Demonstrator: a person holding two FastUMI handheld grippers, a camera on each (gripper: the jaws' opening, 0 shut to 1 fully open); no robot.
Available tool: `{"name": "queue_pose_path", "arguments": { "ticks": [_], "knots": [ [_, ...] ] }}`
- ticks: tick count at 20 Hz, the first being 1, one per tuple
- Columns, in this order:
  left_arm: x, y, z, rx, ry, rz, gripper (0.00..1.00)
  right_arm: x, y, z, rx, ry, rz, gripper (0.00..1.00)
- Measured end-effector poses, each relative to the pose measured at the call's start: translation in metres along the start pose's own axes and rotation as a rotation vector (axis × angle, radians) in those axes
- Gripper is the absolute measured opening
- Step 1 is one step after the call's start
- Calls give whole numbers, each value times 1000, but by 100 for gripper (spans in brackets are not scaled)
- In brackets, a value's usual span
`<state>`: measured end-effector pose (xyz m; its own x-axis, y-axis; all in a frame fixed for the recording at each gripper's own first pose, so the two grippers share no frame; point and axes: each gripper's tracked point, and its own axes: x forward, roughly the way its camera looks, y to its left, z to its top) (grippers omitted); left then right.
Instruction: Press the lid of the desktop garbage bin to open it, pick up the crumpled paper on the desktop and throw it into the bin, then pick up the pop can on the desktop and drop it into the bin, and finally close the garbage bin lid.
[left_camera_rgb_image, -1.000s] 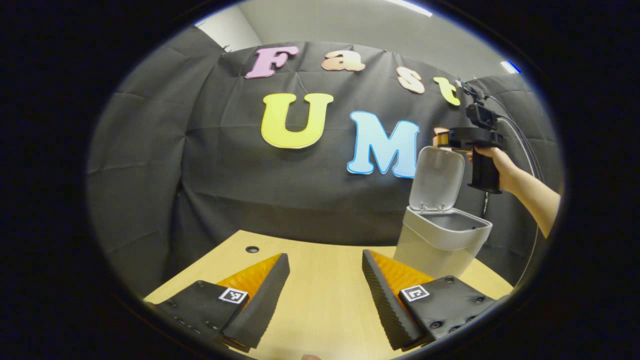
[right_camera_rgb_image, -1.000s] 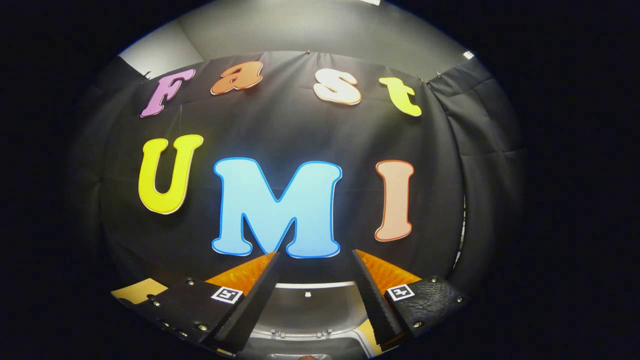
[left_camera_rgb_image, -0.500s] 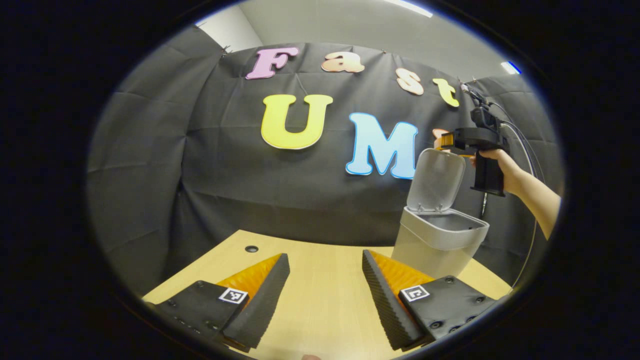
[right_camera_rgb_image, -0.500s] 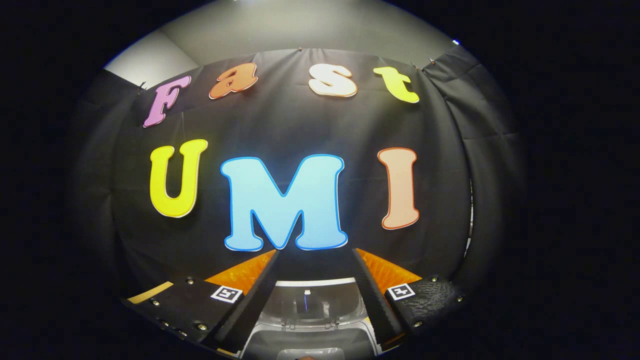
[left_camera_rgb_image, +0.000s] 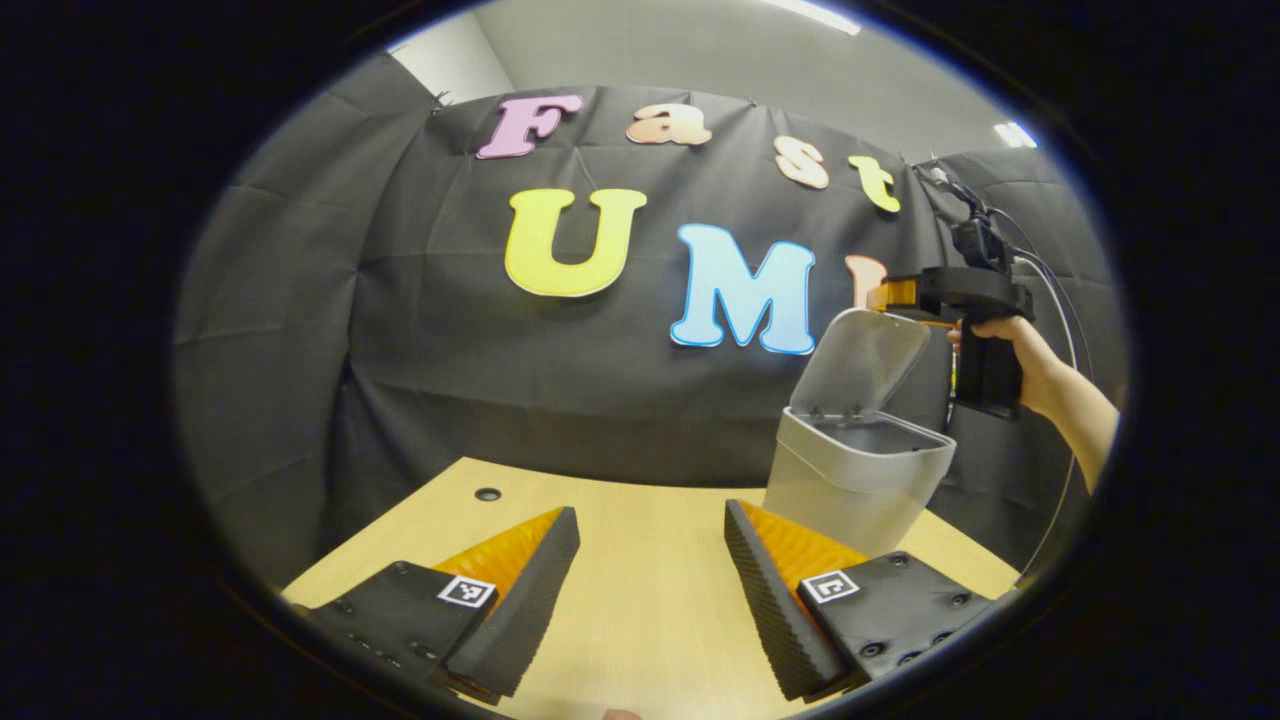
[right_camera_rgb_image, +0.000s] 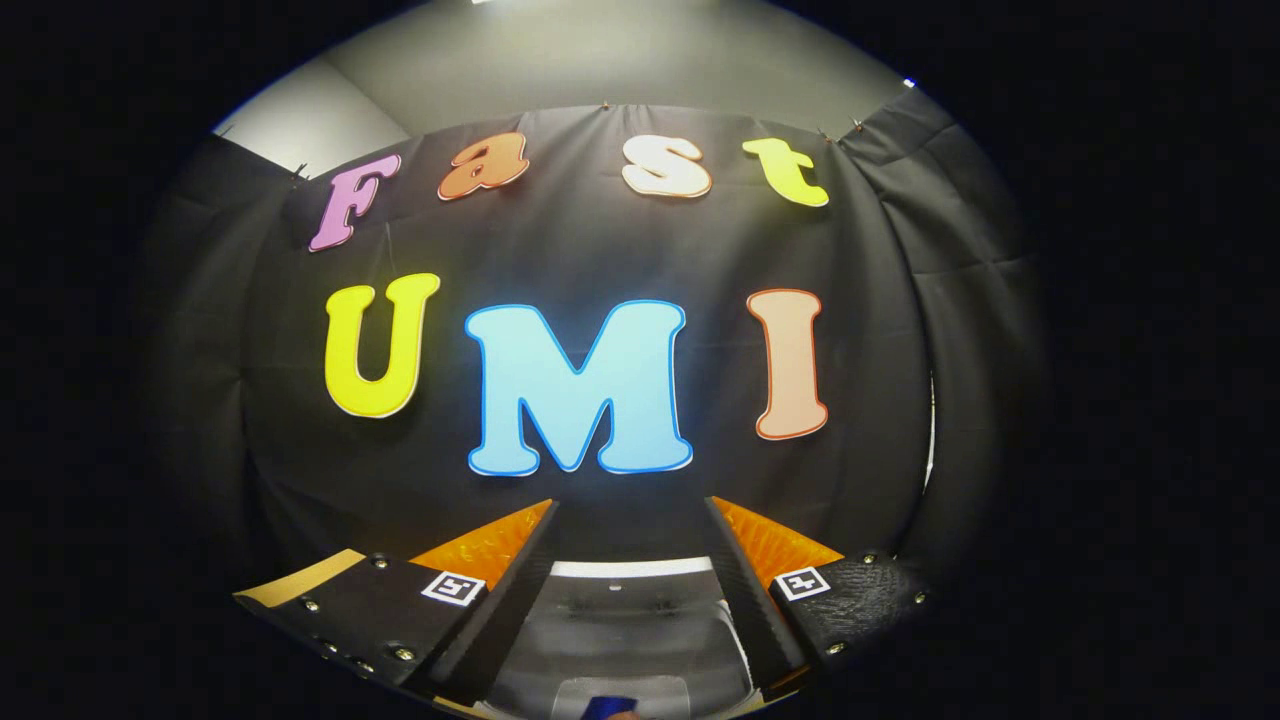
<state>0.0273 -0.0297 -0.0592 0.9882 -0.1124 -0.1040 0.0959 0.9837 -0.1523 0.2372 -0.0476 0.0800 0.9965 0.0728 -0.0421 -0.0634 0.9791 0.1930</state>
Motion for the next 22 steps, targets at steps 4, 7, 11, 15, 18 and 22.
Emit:
{"name": "queue_pose_path", "arguments": {
  "ticks": [4, 7, 11, 15, 18, 22],
  "knots": [
    [-3, -6, -6, 4, 7, -19, 100, -15, -2, -44, -10, 119, -7, 90],
    [-7, -5, -5, 12, 9, -21, 100, -25, -1, -61, -43, 120, -16, 90],
    [-10, 1, -9, 10, 17, -19, 100, -33, 7, -80, -70, 129, -9, 90],
    [-12, 3, -8, 11, 16, -19, 100, -36, 13, -93, -72, 122, 3, 90],
    [-13, 4, -8, 10, 16, -21, 95, -36, 15, -108, -71, 125, 3, 90],
    [-13, 9, -8, 9, 16, -15, 100, -39, 13, -120, -92, 102, -9, 90]
  ]
}}
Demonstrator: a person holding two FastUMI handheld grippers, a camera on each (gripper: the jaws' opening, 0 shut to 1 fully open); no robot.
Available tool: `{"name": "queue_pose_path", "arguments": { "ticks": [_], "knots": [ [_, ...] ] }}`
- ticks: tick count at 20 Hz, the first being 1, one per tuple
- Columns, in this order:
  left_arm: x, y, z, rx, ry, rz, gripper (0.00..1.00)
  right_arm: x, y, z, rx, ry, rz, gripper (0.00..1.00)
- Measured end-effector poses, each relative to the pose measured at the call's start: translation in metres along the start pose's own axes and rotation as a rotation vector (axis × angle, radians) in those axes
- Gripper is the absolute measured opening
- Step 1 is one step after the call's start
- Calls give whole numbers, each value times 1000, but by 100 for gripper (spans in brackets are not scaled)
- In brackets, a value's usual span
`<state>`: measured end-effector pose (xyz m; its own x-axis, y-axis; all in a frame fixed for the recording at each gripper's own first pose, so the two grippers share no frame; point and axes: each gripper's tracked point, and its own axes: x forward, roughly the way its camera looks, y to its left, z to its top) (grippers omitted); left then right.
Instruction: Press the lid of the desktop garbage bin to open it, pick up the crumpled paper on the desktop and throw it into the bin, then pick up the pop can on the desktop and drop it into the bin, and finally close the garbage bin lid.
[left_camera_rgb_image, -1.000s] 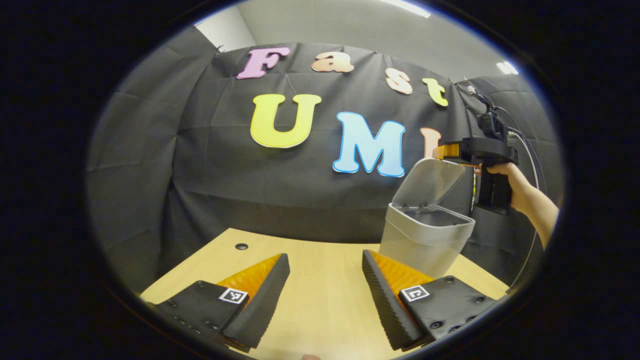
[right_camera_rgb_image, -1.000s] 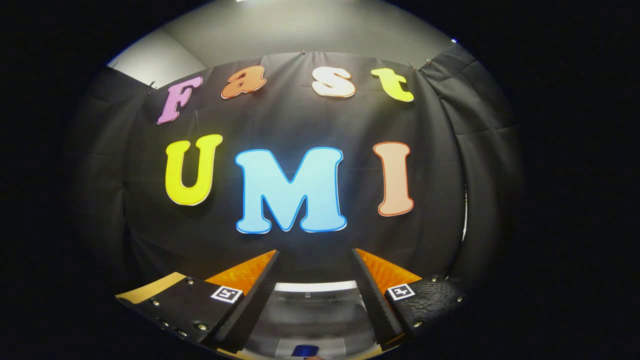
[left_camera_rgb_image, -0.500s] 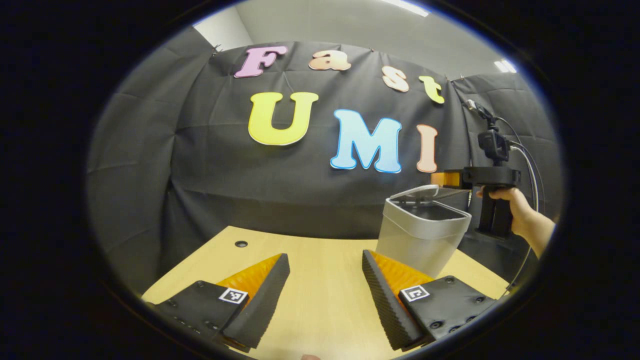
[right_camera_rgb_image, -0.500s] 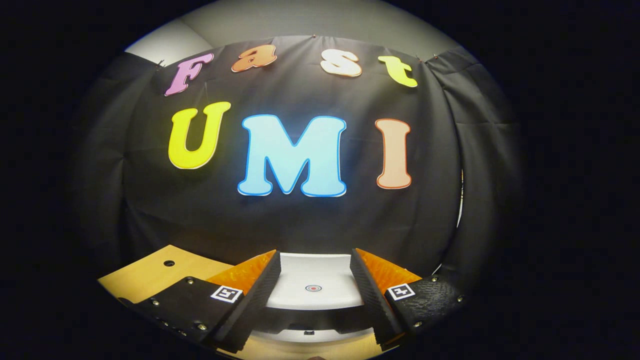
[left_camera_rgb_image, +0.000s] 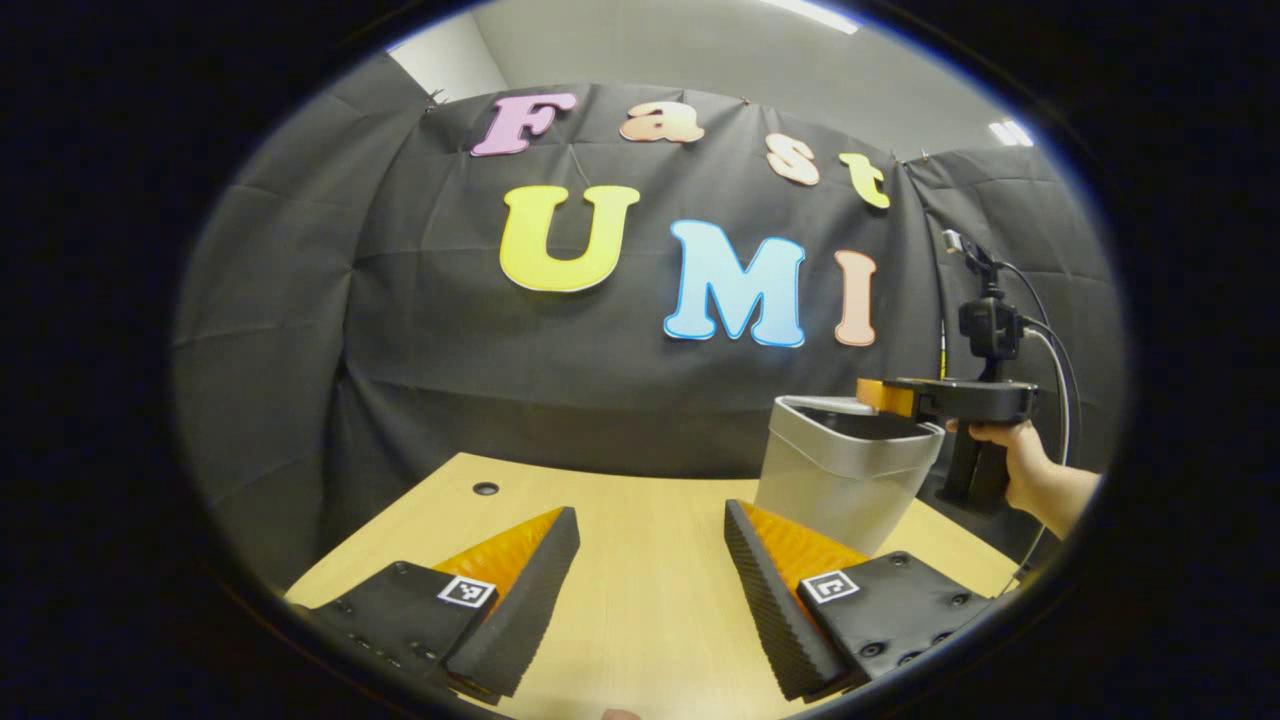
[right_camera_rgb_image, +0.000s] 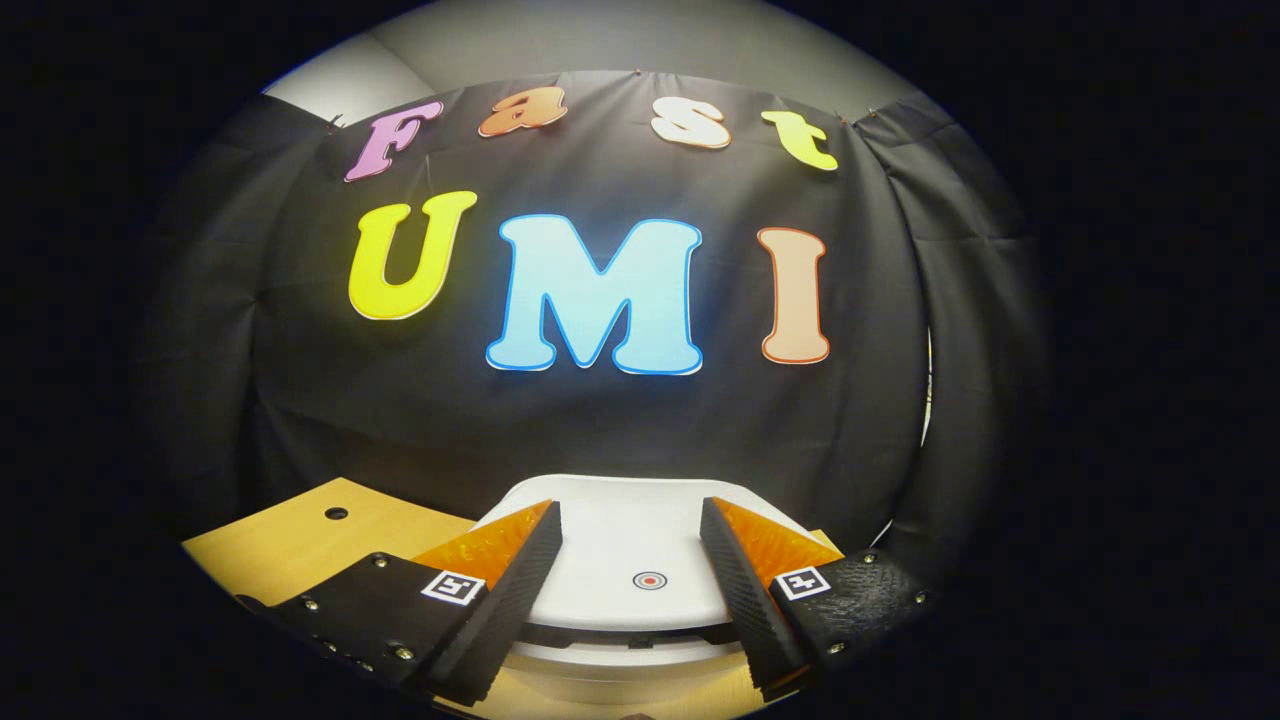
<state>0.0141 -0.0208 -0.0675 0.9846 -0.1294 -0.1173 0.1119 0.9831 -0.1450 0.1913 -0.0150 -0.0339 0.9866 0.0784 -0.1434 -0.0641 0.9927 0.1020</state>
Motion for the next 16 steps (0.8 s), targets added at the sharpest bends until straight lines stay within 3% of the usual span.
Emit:
{"name": "queue_pose_path", "arguments": {
  "ticks": [2, 10, 16],
  "knots": [
    [-1, 2, 0, -1, 2, 1, 100, -1, 0, -3, -9, -21, -5, 96],
    [0, 3, -1, 2, 7, -9, 95, 2, 0, -19, 63, -43, 4, 96],
    [3, 9, -6, -6, 22, 2, 95, 4, 1, -23, 42, -107, -13, 96]
  ]
}}
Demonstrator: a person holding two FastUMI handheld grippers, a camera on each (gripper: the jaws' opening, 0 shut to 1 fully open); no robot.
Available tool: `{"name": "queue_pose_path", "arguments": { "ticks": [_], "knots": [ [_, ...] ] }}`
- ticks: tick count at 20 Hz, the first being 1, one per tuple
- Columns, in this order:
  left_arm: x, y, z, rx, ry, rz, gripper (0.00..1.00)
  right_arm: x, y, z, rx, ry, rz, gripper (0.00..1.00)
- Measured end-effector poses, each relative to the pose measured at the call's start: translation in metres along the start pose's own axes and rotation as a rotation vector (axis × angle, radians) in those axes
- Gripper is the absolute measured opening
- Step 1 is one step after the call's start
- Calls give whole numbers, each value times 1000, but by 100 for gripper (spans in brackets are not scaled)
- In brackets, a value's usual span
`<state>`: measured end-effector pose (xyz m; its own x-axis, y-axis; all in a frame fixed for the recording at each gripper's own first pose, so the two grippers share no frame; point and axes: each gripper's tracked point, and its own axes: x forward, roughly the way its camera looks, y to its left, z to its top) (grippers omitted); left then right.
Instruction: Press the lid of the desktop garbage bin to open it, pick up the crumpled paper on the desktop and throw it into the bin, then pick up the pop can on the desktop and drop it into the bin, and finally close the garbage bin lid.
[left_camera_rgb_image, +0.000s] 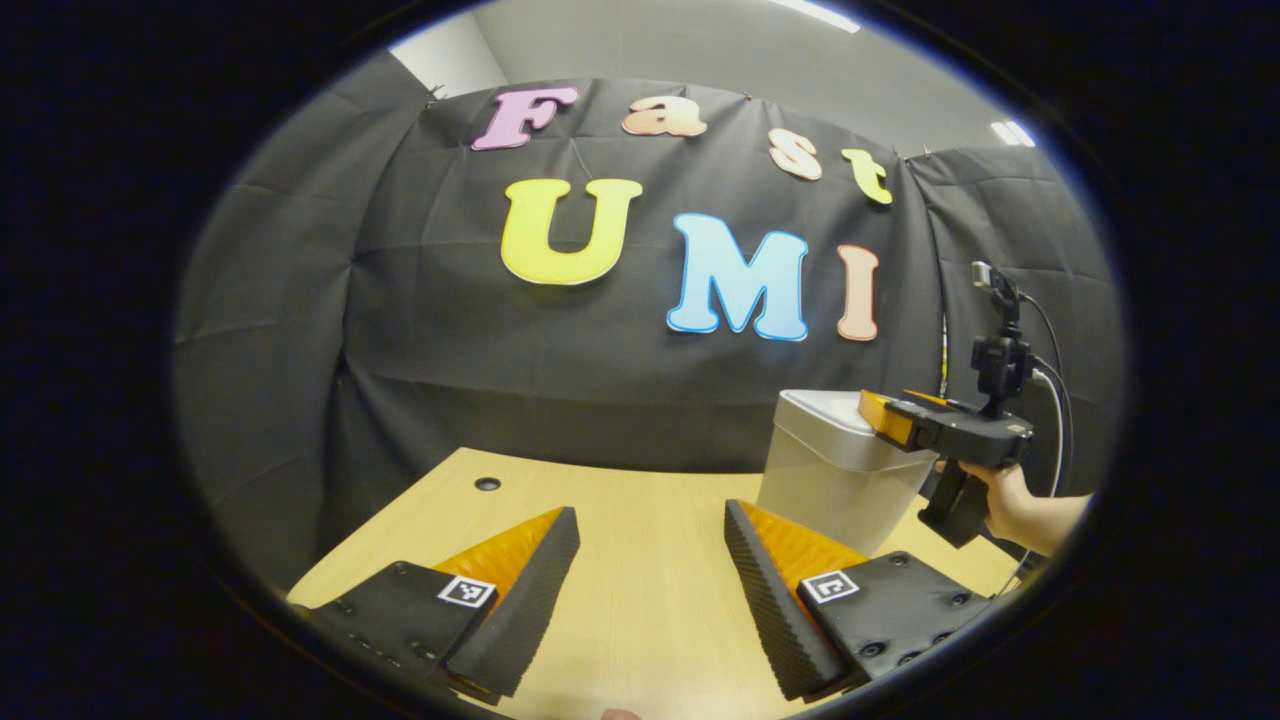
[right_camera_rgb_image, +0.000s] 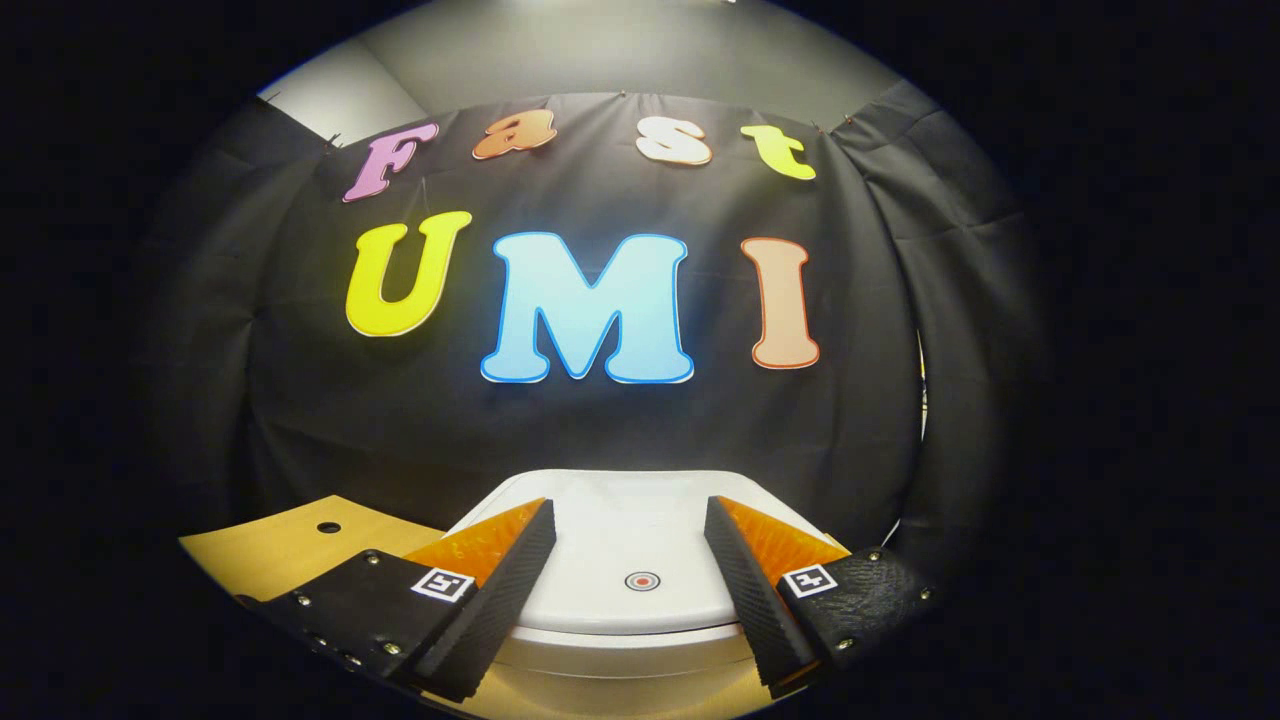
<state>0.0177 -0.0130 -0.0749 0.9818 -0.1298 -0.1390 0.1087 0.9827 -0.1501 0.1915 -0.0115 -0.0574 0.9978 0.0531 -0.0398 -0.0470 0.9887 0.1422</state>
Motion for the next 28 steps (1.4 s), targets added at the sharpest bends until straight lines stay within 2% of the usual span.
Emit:
{"name": "queue_pose_path", "arguments": {
  "ticks": [4, 5, 7, 8, 10, 11, 15, 16, 20, 22, 23, 28],
  "knots": [
    [1, 6, -6, -13, 16, 11, 95, 2, 0, -6, 15, 21, -5, 97],
    [2, 7, -6, -14, 18, 15, 100, 0, -1, -8, 44, 33, -5, 100],
    [3, 7, -7, -16, 19, 19, 100, 1, -1, -7, 31, 2, -9, 98],
    [5, 7, -8, -17, 18, 19, 96, 2, -1, -5, 40, -5, -9, 99],
    [6, 4, -5, -15, 12, 17, 96, 2, -1, -7, 37, -2, -7, 98],
    [5, 2, -3, -13, 7, 14, 100, 2, -1, -6, 40, -2, -6, 98],
    [2, -10, 3, -4, -11, 7, 100, 2, -1, -1, 40, -32, -11, 98],
    [0, -13, 3, 2, -13, 6, 95, 2, -1, 0, 30, -48, -16, 97],
    [-9, -27, 5, 18, -16, 19, 94, 2, -4, -1, 25, -48, -47, 97],
    [-14, -32, 6, 31, -21, 32, 91, 2, -3, -2, 35, -23, -43, 97],
    [-18, -36, 7, 40, -25, 42, 95, 1, -4, -3, 41, -9, -38, 96],
    [-34, -50, 11, 49, -41, 95, 95, -19, -8, -1, 5, 16, 6, 96]
  ]
}}
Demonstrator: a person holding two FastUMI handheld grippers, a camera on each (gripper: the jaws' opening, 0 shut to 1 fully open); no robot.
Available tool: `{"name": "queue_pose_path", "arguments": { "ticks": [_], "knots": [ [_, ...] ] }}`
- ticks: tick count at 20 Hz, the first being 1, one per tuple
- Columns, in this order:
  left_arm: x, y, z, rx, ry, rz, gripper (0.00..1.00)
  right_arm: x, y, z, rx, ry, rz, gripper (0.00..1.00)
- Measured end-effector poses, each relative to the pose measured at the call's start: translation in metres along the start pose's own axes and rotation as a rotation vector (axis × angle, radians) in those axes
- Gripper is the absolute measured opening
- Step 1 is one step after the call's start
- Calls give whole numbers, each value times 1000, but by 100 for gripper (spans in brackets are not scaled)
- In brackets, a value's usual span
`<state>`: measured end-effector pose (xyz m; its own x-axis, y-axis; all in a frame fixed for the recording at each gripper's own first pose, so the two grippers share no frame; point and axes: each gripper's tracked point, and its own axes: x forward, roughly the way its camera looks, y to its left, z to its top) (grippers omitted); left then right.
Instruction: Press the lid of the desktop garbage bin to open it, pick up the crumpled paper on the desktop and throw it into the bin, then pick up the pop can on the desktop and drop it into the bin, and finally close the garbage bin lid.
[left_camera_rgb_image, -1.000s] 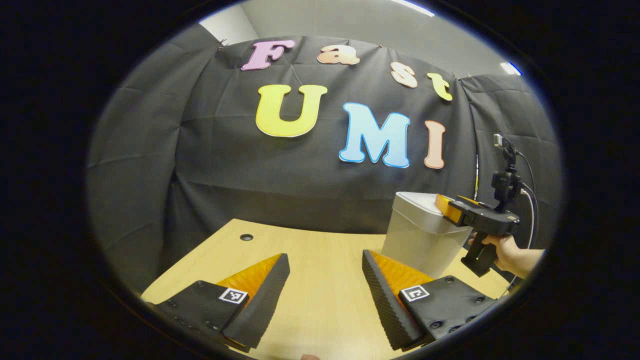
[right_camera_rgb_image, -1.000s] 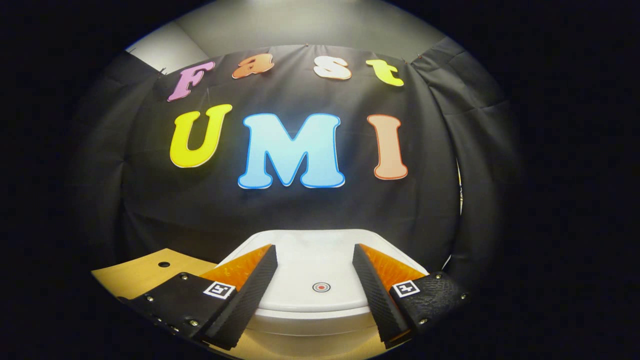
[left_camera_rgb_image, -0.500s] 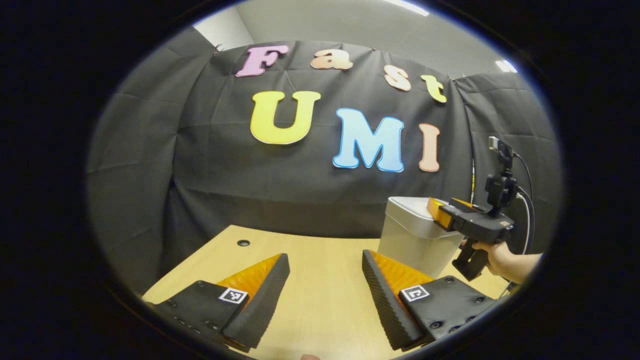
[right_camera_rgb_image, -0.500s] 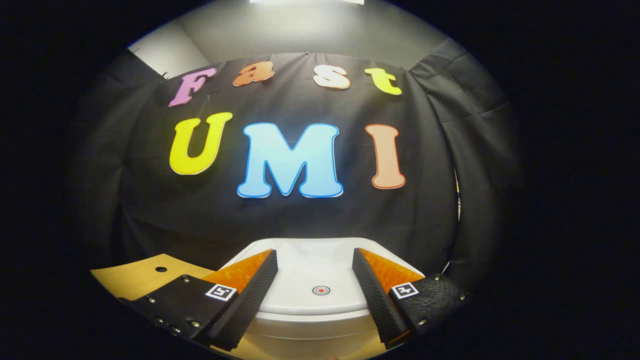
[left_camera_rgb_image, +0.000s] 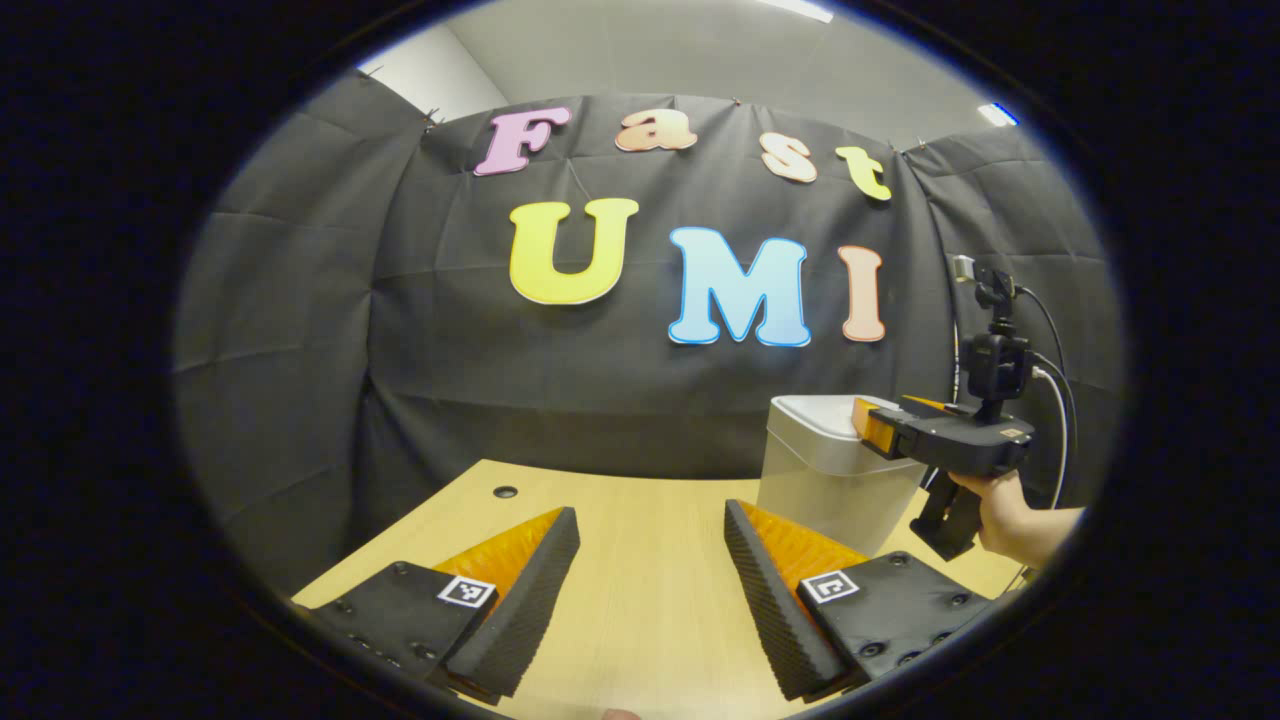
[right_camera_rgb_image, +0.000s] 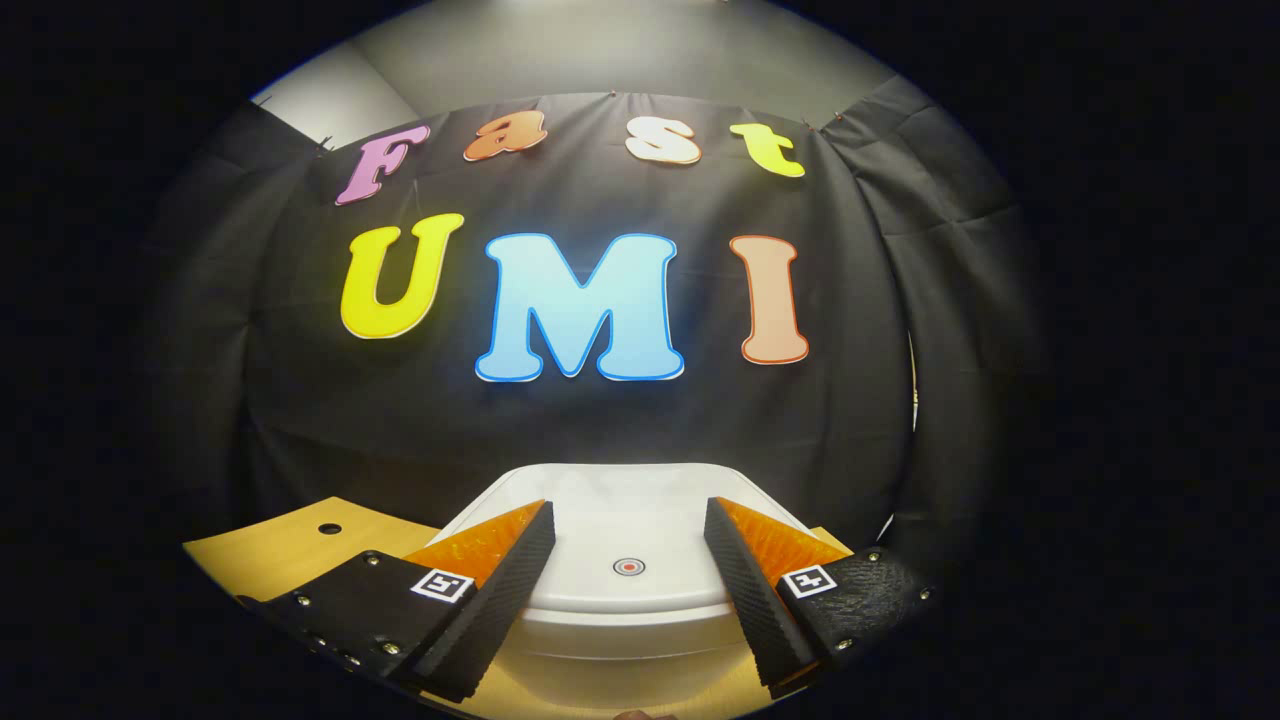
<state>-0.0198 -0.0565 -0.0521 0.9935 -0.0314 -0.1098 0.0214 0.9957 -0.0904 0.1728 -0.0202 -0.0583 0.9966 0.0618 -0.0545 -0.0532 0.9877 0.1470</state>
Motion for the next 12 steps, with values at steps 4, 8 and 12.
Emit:
{"name": "queue_pose_path", "arguments": {
  "ticks": [4, 8, 12],
  "knots": [
    [-14, -14, -10, 13, 5, 43, 95, -31, -4, -1, -44, 9, 65, 96],
    [-22, -32, -15, 16, 4, 48, 100, -68, -10, 4, -26, 0, 112, 96],
    [-16, -46, -12, 11, -3, 14, 100, -107, -15, 5, 24, 13, 126, 96]
  ]
}}
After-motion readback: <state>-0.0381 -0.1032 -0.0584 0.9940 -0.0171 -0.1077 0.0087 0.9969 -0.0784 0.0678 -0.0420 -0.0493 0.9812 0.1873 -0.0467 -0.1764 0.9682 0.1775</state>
